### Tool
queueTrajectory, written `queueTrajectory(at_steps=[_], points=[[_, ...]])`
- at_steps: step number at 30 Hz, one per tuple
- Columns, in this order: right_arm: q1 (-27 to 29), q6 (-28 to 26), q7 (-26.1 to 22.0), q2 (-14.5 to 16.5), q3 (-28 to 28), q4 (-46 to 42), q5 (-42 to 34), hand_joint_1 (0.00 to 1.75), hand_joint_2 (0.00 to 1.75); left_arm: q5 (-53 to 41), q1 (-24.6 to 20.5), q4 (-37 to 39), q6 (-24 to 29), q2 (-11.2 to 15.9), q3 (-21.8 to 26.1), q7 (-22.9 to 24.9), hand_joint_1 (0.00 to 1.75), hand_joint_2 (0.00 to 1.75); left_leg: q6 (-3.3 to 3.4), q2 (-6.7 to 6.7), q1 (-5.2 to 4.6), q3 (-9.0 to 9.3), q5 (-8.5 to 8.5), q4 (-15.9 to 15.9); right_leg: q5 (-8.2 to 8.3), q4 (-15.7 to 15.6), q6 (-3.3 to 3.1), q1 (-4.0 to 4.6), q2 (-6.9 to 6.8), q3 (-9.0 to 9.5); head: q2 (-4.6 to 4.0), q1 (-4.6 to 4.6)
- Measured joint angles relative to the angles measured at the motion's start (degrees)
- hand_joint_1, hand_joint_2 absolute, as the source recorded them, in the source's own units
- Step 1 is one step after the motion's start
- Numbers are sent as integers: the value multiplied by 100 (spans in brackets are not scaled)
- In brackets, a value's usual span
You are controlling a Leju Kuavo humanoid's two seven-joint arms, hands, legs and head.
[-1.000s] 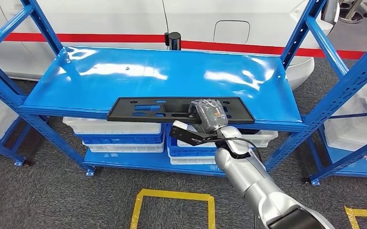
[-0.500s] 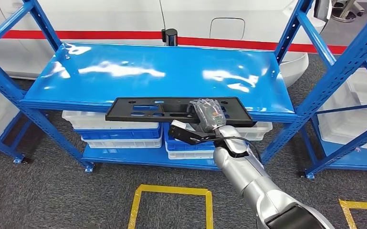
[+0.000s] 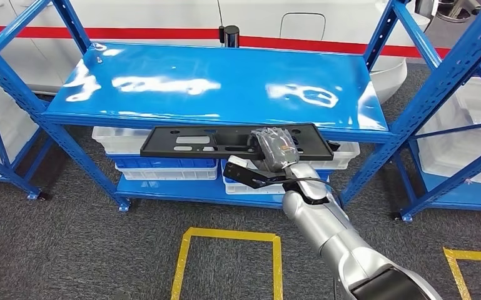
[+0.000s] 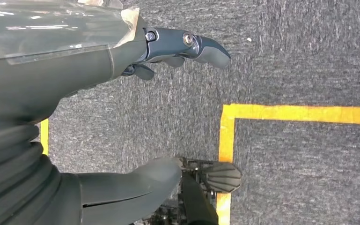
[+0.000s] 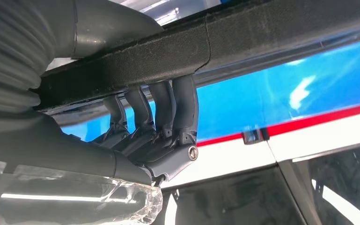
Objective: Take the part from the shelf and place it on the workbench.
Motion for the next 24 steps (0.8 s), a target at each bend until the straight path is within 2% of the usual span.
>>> queueTrajectory(at_steps=[1,2,3,4,5,6,7,8,9,10,11,13,14,15,17,18,19,20,22,23,24], points=[[0,0,-2,3,-1,4,-9,166,175,-3,1,1,0,-2,0,0,0,175,-41,-2,1,2,51,-33,34,-36,-39,14,2,-19,-1,5],[3,0,-2,3,-1,13,-19,166,175,-5,4,1,1,-2,1,0,0,175,-75,-7,9,-15,71,-49,90,-56,-85,-31,-4,-45,-1,17],[8,0,-2,7,-1,21,-26,166,175,-7,8,1,1,-3,1,0,0,175,-102,-8,14,-55,5,-18,154,-72,-139,-67,-9,-71,-1,17],[17,0,-2,14,-1,27,-31,166,175,-7,13,1,1,-3,2,0,0,175,-126,-8,20,-124,-167,113,226,-88,-194,-107,-17,-107,-1,3],[28,0,-3,21,-1,35,-33,166,175,-7,16,1,1,-2,3,-1,0,175,-144,-6,32,-233,-442,405,293,-90,-235,-139,-24,-157,-1,-14],[42,0,-4,28,-1,41,-34,166,175,-7,18,1,0,-1,4,-2,0,175,-164,-4,35,-349,-738,787,344,-81,-259,-125,-26,-227,-1,-32],[62,0,-7,31,-1,49,-35,166,175,-7,20,1,0,-1,6,-4,0,175,-186,-4,40,-459,-969,1202,385,-67,-265,-118,-29,-292,-1,-46],[84,0,-9,31,-1,60,-35,166,175,-7,22,1,0,-1,10,-6,0,175,-204,-5,41,-520,-1088,1524,421,-53,-258,-111,-30,-351,-2,-49],[106,0,-10,30,-1,68,-35,166,175,-6,24,1,0,-1,17,-8,0,175,-215,-4,43,-484,-1081,1631,449,-39,-245,-107,-30,-403,-2,-51],[124,0,-11,29,-1,75,-35,166,175,-6,26,1,0,0,24,-10,0,175,-220,-3,47,-338,-992,1523,475,-22,-233,-108,-30,-449,-2,-53],[137,0,-11,28,-1,79,-36,166,175,-6,26,0,0,2,31,-13,0,175,-219,-2,56,-79,-855,1188,495,-5,-221,-110,-29,-482,-2,-55],[139,0,-10,29,-3,81,-38,166,175,-7,21,-1,-1,8,37,-21,0,175,-194,-9,58,471,-697,388,524,30,-187,-91,-27,-539,-1,-58],[137,0,-10,29,-4,81,-39,166,175,-7,21,-1,-2,10,38,-26,0,175,-169,-13,48,628,-672,135,541,44,-160,-75,-26,-558,-1,-54],[135,0,-10,31,-5,81,-41,166,175,-8,21,0,-2,10,39,-30,0,175,-143,-18,28,679,-684,33,561,51,-128,-60,-26,-579,0,-54],[134,0,-11,30,-5,81,-39,166,175,-8,23,1,-2,10,42,-36,0,175,-65,-12,12,642,-638,10,589,64,-59,-45,-23,-612,0,-49],[133,0,-11,25,-7,81,-39,166,175,-10,21,1,-2,10,44,-37,0,175,-11,-4,14,618,-605,-7,543,117,-39,-46,-20,-659,0,-49],[132,-1,-11,18,-9,81,-38,166,175,-11,18,1,-2,10,48,-39,0,175,52,5,19,587,-562,-25,431,263,-37,-47,-17,-739,-1,-38],[132,-1,-11,10,-10,81,-37,166,175,-13,15,1,-2,11,54,-40,0,175,110,14,23,546,-516,-40,246,543,-51,-53,-15,-868,-2,-30],[139,-1,-11,-2,-10,82,-37,166,175,-14,13,1,-2,13,67,-41,0,175,163,21,10,435,-432,-39,-188,1380,-81,-79,-14,-1194,-2,-15],[147,-1,-11,-9,-10,82,-37,166,175,-14,14,1,-2,13,73,-41,0,175,167,22,7,378,-389,-38,-325,1736,-65,-87,-14,-1305,-2,-14],[153,0,-10,-15,-10,83,-37,166,175,-14,15,1,-2,12,76,-41,0,175,159,23,7,322,-346,-37,-360,1902,-27,-92,-14,-1317,-1,-12]])
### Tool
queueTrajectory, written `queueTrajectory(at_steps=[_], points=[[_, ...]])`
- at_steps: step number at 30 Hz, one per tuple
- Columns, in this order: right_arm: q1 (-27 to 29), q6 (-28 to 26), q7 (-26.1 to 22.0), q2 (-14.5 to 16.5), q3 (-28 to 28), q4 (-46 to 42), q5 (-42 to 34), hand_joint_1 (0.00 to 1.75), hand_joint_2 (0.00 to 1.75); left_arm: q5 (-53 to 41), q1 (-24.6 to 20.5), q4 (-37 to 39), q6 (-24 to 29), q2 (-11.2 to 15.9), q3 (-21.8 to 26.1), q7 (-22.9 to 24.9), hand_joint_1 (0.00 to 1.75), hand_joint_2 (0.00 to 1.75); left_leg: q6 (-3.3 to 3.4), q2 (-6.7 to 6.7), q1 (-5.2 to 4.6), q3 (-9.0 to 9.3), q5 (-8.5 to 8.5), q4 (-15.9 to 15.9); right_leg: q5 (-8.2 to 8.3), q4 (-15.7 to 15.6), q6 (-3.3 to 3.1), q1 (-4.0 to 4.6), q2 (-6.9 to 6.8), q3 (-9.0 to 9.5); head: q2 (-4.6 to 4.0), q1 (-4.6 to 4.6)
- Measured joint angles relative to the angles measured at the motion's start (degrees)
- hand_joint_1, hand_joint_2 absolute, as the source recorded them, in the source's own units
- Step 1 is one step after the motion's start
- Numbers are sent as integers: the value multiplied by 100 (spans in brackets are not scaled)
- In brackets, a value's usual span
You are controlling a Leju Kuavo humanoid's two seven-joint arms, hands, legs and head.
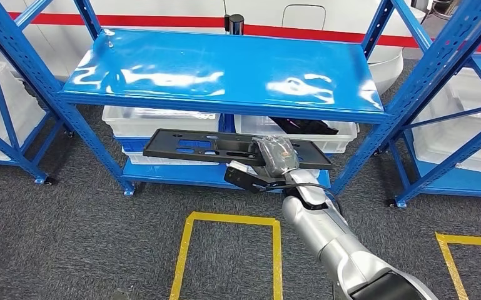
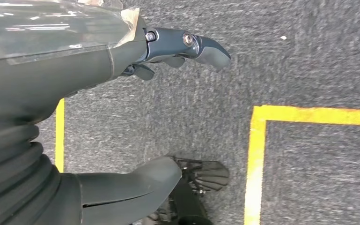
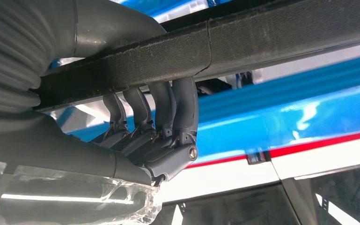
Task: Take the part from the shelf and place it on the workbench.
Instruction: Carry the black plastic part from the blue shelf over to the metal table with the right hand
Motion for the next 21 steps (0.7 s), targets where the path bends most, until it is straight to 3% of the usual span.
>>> queueTrajectory(at_steps=[1,3,5,6,8,10,11,13,14,15,16,17,19,21], points=[[4,0,1,-5,0,1,1,166,175,0,0,0,0,-2,3,-1,0,175,-13,-1,0,-49,41,1,65,-84,49,-2,0,113,0,3],[2,0,2,-5,0,1,2,166,175,-1,0,0,0,-5,4,-2,0,175,-51,-3,0,-118,110,4,322,-844,106,-2,-1,640,1,8],[-10,0,2,5,0,0,3,166,175,-5,-2,0,0,-9,4,-5,0,175,-112,-3,-13,-158,180,0,449,-1670,72,36,3,1160,1,7],[-16,0,2,8,0,0,3,166,175,-7,-3,0,0,-10,5,-7,0,175,-147,-1,-20,-170,219,-4,463,-1888,44,56,6,1278,0,9],[-20,0,2,8,1,1,4,166,175,-9,2,0,0,-13,7,-8,0,175,-217,-2,-24,-190,297,-34,514,-1953,-12,61,6,1241,0,5],[-27,0,3,20,3,1,4,166,175,-9,7,0,0,-10,8,-9,0,175,-277,-9,-5,-275,159,77,621,-1977,-111,-8,-7,1175,0,-8],[-31,0,4,29,4,1,4,166,175,-9,9,0,0,-8,9,-9,0,175,-304,-14,7,-370,-48,302,683,-1989,-168,-44,-14,1132,0,-25],[-30,0,4,44,5,1,5,166,175,-9,9,0,0,-4,9,-9,0,175,-341,-21,26,-636,-587,1086,774,-1971,-246,-34,-21,1029,0,-53],[-23,0,4,46,7,2,6,166,175,-9,10,0,0,-4,9,-9,0,175,-357,-23,27,-745,-765,1473,810,-1959,-253,-20,-23,969,0,-57],[-15,0,5,46,8,3,6,166,175,-9,10,0,0,-3,9,-9,0,175,-367,-23,28,-777,-828,1700,844,-1947,-251,-8,-24,910,0,-57],[-9,0,7,46,9,4,6,166,175,-9,11,0,0,-2,9,-9,0,175,-370,-23,30,-703,-782,1712,876,-1930,-244,-3,-24,855,1,-60],[-5,0,10,46,9,4,7,166,175,-11,9,0,0,-1,9,-9,0,175,-366,-22,32,-505,-652,1482,901,-1909,-232,-1,-22,806,1,-62],[-6,0,19,47,7,3,13,166,175,-15,1,-1,0,3,9,-9,0,175,-336,-24,30,79,-424,658,939,-1863,-201,13,-16,732,1,-73],[-10,0,39,49,6,3,21,166,175,-18,-6,-2,0,4,9,-10,0,175,-284,-31,12,410,-374,125,978,-1833,-141,44,-14,680,1,-70]])
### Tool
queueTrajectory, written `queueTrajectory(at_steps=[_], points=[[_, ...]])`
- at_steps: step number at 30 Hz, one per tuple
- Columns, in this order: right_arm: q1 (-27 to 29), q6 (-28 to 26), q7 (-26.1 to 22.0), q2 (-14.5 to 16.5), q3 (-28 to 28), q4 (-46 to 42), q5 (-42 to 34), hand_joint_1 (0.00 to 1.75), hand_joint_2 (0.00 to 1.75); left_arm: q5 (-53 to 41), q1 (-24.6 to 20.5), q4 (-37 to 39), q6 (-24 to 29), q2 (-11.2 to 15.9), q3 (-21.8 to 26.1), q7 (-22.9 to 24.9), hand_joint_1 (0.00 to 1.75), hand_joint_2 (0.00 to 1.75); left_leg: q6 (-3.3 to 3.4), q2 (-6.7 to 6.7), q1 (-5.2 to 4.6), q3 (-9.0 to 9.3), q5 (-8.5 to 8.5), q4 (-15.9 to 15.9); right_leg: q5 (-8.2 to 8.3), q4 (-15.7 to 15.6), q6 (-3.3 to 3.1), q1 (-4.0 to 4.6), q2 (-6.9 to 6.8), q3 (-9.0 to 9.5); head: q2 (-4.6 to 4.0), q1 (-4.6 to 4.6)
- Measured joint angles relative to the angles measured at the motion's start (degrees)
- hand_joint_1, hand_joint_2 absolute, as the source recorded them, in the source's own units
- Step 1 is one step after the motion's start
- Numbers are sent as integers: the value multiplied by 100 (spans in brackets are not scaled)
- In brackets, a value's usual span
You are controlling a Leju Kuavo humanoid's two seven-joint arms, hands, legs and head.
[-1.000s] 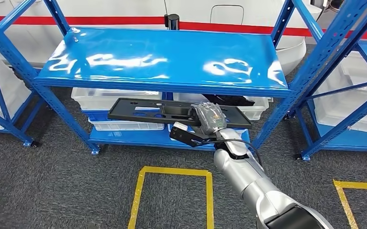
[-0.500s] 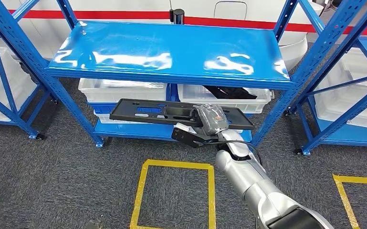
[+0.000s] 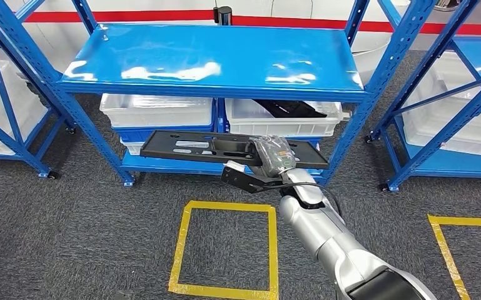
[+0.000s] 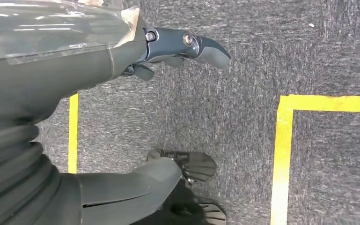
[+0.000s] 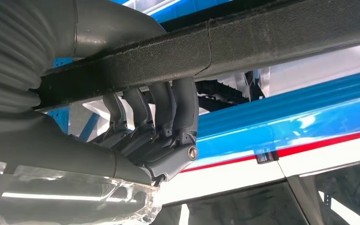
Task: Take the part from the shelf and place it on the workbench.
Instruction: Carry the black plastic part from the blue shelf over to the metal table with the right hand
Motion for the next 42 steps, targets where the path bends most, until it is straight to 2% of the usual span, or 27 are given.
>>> queueTrajectory(at_steps=[2,4,6,8,9,10,11,12,14,15,17,18,20,22,23,24,25,26,29,31,33,35,37,39,40,41,42], points=[[-4,0,21,2,-1,0,3,166,175,-1,1,1,1,-4,0,1,0,175,74,-1,-23,-12,21,-77,56,5,88,24,0,-40,1,10],[-6,0,28,-9,-5,0,1,166,175,-1,-1,1,2,-10,1,1,0,175,189,20,-17,-63,109,-126,-19,109,136,27,6,-140,-1,13],[-8,0,30,-28,-12,0,-2,166,175,-1,-5,1,3,-11,2,-1,0,175,287,38,-7,-148,214,-165,-378,628,105,5,12,-373,-1,40],[-1,0,30,-47,-14,1,-3,166,175,-2,-4,2,3,-8,2,-1,0,175,311,39,-15,-266,306,-165,-783,1428,91,-23,13,-641,-1,64],[4,1,31,-58,-14,2,-5,166,175,-2,-3,2,3,-8,2,-1,0,175,304,40,-16,-326,351,-162,-869,1684,123,-34,13,-693,-2,65],[9,3,32,-68,-15,2,-7,166,175,-2,-2,2,3,-10,2,-1,0,175,291,40,-15,-383,395,-159,-855,1739,173,-44,13,-642,-2,69],[9,6,33,-75,-17,2,-9,166,175,-2,-2,2,3,-12,2,0,0,175,274,39,-13,-433,435,-155,-756,1550,228,-53,13,-469,-2,73],[4,17,34,-79,-19,1,-11,166,175,-2,-2,2,3,-15,2,-1,0,175,252,38,-10,-473,471,-151,-622,1156,271,-61,12,-195,-2,76],[-24,64,31,-74,-21,1,-13,166,175,-4,-5,1,5,-18,2,1,0,175,188,36,-13,-530,545,-152,-478,289,260,-49,19,366,-2,73],[-42,94,27,-70,-21,2,-14,166,175,-6,-7,1,8,-19,3,1,0,175,150,35,-15,-545,583,-155,-459,30,228,-31,25,515,-2,74],[-76,130,16,-51,-19,10,-16,166,175,-8,-10,2,15,-21,4,1,0,175,76,32,-17,-566,657,-170,-428,-80,151,4,37,537,-1,76],[-92,135,13,-37,-18,18,-18,166,175,-5,-9,2,18,-22,8,1,0,175,46,30,-6,-587,668,-164,-394,-88,108,-32,35,510,0,81],[-125,136,10,19,-15,31,-23,166,175,2,-6,2,21,-21,25,1,0,175,-4,24,18,-707,434,48,-301,-98,-15,-86,30,443,0,58],[-150,134,9,72,-14,37,-31,166,175,11,-5,2,23,-19,48,0,0,175,-46,18,33,-958,-90,725,-208,-95,-103,-81,22,345,-1,28],[-153,133,9,87,-14,42,-33,166,175,20,-4,2,25,-19,57,-1,0,175,-65,15,35,-1088,-310,1136,-171,-90,-119,-64,18,294,0,19],[-153,133,8,96,-13,51,-32,166,175,32,-3,2,27,-17,67,-2,0,175,-75,14,35,-1168,-428,1449,-136,-81,-124,-45,16,244,-1,17],[-150,133,8,103,-12,61,-27,166,175,45,-2,2,30,-14,77,-3,0,175,-76,15,35,-1155,-435,1571,-108,-69,-121,-30,15,197,-1,18],[-149,133,8,109,-10,71,-22,166,175,55,-1,2,32,-10,86,-4,0,175,-67,15,35,-1021,-345,1454,-85,-53,-115,-19,16,155,-1,16],[-155,131,12,127,-10,81,-7,166,175,62,-10,0,34,2,99,-14,0,175,6,7,21,-232,-14,309,-40,-6,-67,10,23,77,-1,11],[-165,125,19,152,-8,83,11,166,175,61,-18,0,33,6,108,-18,0,175,64,-1,-13,-16,16,-58,-4,10,-10,36,23,43,0,18],[-170,118,33,186,-6,86,41,166,175,61,-20,0,33,5,126,-19,0,175,130,3,-29,-49,70,-93,40,16,63,57,24,6,-1,21],[-175,114,54,203,-7,90,79,166,175,58,-30,0,33,6,142,-19,0,175,225,20,-14,-95,164,-159,-64,169,99,57,26,-118,-1,27],[-185,114,72,205,-8,96,109,166,175,51,-40,0,32,9,145,-19,0,175,296,32,-8,-181,267,-194,-420,750,73,27,25,-388,1,54],[-184,115,79,203,-8,110,121,166,175,44,-41,0,28,12,148,-20,0,175,305,34,-14,-293,348,-186,-782,1524,81,-4,26,-663,0,73],[-179,116,81,200,-8,120,121,166,175,42,-41,0,26,13,149,-19,0,175,294,35,-13,-342,385,-181,-859,1716,117,-15,25,-697,0,74],[-176,118,84,196,-8,129,121,166,175,42,-40,0,25,13,150,-19,0,175,279,35,-10,-384,419,-177,-842,1659,166,-23,25,-602,-1,80],[-177,120,87,194,-8,136,121,166,175,42,-40,-1,24,12,150,-19,0,175,261,34,-7,-416,449,-175,-743,1338,216,-33,24,-377,0,85]])
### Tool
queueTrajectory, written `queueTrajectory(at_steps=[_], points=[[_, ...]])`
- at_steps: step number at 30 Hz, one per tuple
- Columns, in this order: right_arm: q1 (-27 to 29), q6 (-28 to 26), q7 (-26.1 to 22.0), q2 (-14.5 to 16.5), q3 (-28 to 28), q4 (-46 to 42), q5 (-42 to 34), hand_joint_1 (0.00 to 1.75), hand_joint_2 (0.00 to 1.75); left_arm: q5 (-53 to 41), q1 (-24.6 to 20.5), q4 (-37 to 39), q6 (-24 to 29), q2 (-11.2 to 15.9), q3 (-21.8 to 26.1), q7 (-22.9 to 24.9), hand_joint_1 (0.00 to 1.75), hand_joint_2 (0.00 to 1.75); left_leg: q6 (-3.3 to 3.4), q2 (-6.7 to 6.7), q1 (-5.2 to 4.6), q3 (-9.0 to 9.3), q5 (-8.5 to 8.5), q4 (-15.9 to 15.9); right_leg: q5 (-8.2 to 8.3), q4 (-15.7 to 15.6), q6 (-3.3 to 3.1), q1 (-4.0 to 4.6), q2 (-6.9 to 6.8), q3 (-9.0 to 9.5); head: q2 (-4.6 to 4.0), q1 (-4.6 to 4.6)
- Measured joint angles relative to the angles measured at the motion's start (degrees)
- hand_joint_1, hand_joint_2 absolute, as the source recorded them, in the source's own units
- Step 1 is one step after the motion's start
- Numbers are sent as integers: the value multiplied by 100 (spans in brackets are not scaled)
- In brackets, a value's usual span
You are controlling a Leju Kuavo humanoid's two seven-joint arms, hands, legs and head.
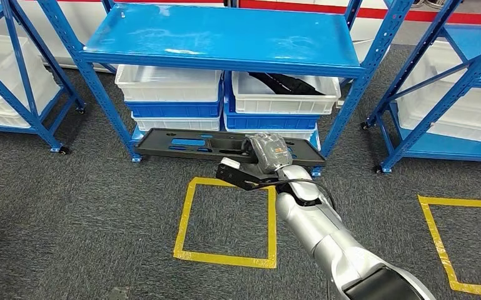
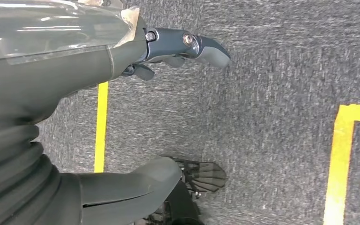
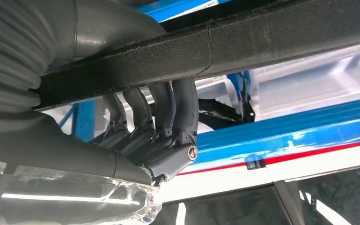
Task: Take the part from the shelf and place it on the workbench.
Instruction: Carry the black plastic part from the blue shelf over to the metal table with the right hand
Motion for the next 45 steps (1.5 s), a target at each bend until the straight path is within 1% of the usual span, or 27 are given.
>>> queueTrajectory(at_steps=[1,3,5,7,9,11,13,14,15,17,19,23,24,26,28,29,30,31,33,34,36,37,39,41,43,44,45], points=[[-10,0,4,2,-1,3,1,166,175,0,-1,0,0,-1,1,-1,0,175,-21,-1,3,-22,27,2,127,-475,32,-7,-1,305,-1,8],[-40,0,8,15,-2,4,1,166,175,0,-2,0,-2,-2,1,-3,0,175,-83,1,-2,-48,82,0,319,-1241,10,23,1,736,-1,10],[-64,1,10,25,-3,4,1,166,175,0,-3,0,-10,-2,1,-9,0,175,-158,3,-7,-60,137,-17,386,-1418,-74,75,7,784,-1,5],[-74,3,19,33,-5,6,1,166,175,0,2,1,-17,3,4,-15,0,175,-225,-4,4,-104,157,-13,472,-1435,-154,24,0,750,-1,0],[-78,7,32,55,-5,8,1,166,175,0,11,1,-21,12,11,-20,0,175,-273,-15,28,-261,-107,274,580,-1452,-258,-52,-14,702,-1,-24],[-74,12,42,71,-5,11,7,166,175,0,18,2,-26,17,24,-27,0,175,-320,-24,48,-548,-621,1020,667,-1444,-328,-50,-20,611,-1,-55],[-55,27,48,72,-4,20,14,166,175,1,27,2,-30,23,39,-32,0,175,-367,-29,60,-727,-925,1660,729,-1435,-325,-31,-23,522,-1,-64],[-43,36,51,70,-4,26,14,166,175,2,32,2,-33,27,44,-32,0,175,-384,-28,68,-681,-927,1712,753,-1430,-311,-28,-23,488,-1,-68],[-35,46,54,70,-5,31,14,166,175,2,37,2,-37,33,47,-31,0,175,-396,-27,81,-507,-824,1506,769,-1418,-294,-33,-21,463,-1,-71],[-37,58,62,71,-9,35,9,166,175,2,33,2,-41,42,49,-31,0,175,-426,-28,119,27,-559,718,789,-1371,-263,-26,-16,421,-1,-86],[-69,64,73,74,-22,35,3,166,175,1,22,1,-44,42,49,-31,0,175,-389,-52,128,347,-421,176,815,-1328,-210,19,-8,377,-1,-77],[-109,70,79,87,-58,39,-9,166,175,2,20,2,-40,38,51,-37,0,175,-153,-54,53,252,-280,110,823,-1225,-54,39,1,212,0,-28],[-108,70,79,85,-73,42,-10,166,175,2,20,1,-38,40,53,-42,0,175,-89,-47,50,208,-230,97,695,-1040,-57,30,1,107,0,-16],[-107,69,76,81,-94,47,-14,166,175,4,23,1,-35,47,65,-50,0,175,-9,-37,39,97,-131,91,274,-317,-92,1,1,-204,-1,7],[-101,67,70,69,-101,63,-19,166,175,10,27,1,-37,48,78,-52,0,175,-1,-31,32,-17,-39,95,-59,390,-77,-14,2,-417,-1,22],[-98,66,66,63,-107,73,-21,166,175,13,29,2,-37,45,81,-52,0,175,-9,-31,29,-71,5,95,-108,461,-47,-14,2,-370,-1,26],[-99,64,62,61,-114,81,-25,166,175,15,30,2,-37,42,82,-52,0,175,-20,-31,26,-119,45,95,-77,284,-13,-13,1,-200,-1,32],[-107,60,57,62,-123,86,-30,166,175,15,31,2,-36,38,83,-55,0,175,-35,-32,21,-162,85,95,7,-115,7,-12,1,85,-1,37],[-145,52,45,79,-142,86,-44,166,175,14,32,1,-33,28,85,-67,0,175,-84,-31,11,-221,165,92,162,-996,-19,27,1,652,-1,34],[-168,48,37,87,-152,86,-53,166,175,13,33,0,-32,25,86,-74,0,175,-118,-31,6,-239,202,90,215,-1256,-52,54,2,800,-1,34],[-197,42,23,95,-176,85,-66,166,175,11,38,1,-31,18,88,-83,0,175,-194,-30,0,-253,276,66,294,-1348,-122,107,4,806,0,29],[-203,40,19,93,-185,86,-68,166,175,11,44,2,-29,18,90,-84,0,175,-228,-31,8,-268,309,53,344,-1362,-161,64,-2,787,-1,31],[-209,39,10,107,-195,89,-67,166,175,8,54,2,-26,20,93,-88,0,175,-285,-33,28,-383,138,204,485,-1397,-257,-19,-21,736,-1,12],[-207,36,6,125,-201,92,-62,166,175,0,60,2,-23,23,95,-91,0,175,-331,-33,49,-632,-370,827,613,-1398,-325,-52,-34,626,-1,-29],[-183,33,6,125,-209,102,-55,166,175,-14,61,2,-22,25,95,-93,0,175,-381,-32,60,-829,-805,1573,696,-1366,-331,-33,-38,488,-1,-50],[-166,33,6,123,-214,109,-50,166,175,-21,61,2,-22,26,95,-93,0,175,-399,-31,65,-813,-882,1729,729,-1348,-320,-28,-39,427,-1,-53],[-151,33,7,121,-221,115,-44,166,175,-27,60,2,-22,27,95,-93,0,175,-413,-29,73,-675,-861,1658,763,-1327,-307,-29,-39,369,0,-58]])
